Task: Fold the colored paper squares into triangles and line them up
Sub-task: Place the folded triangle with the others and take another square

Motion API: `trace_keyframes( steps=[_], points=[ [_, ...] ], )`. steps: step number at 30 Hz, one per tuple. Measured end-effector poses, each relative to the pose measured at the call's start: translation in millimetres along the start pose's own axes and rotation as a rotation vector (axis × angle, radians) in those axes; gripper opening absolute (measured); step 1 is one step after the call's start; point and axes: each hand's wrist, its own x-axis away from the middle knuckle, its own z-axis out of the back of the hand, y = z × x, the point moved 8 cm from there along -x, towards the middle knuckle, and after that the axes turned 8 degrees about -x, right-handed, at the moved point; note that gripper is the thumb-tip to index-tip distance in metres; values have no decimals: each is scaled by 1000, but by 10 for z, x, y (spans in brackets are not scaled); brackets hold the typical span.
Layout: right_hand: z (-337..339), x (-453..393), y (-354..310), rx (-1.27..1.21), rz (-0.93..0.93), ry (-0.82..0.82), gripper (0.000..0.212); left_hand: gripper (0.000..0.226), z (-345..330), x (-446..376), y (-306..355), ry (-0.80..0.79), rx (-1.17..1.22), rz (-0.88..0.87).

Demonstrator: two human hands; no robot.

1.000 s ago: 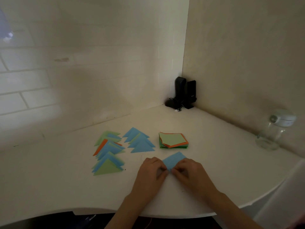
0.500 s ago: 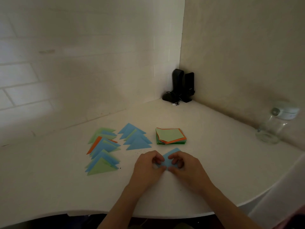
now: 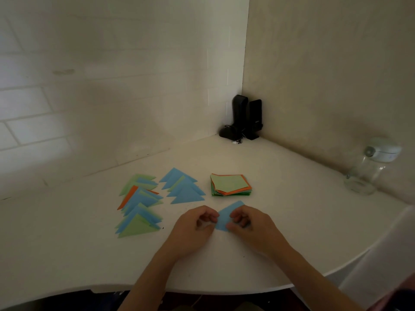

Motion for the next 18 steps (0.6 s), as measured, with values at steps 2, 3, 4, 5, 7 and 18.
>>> trace_keyframes(
  steps=[2,3,4,5,7,18],
  points=[
    [-74,7,-57,138,31,-35,14,40,0,34,-3,-43,5,-21],
    [-101,14,-79,208,43,-46,12,40,2,51,-1,-51,7,-30],
    [-115,23,-92,260,48,-50,9,40,8,67,6,-43,8,-38],
    [-127,32,-94,292,52,-51,9,39,17,85,15,-22,6,-47],
    [-153,47,-99,334,71,-56,15,41,21,111,53,19,-27,-84],
    [-152,87,-176,184,198,-246,12,24,15,266,242,136,-324,-337]
  ],
)
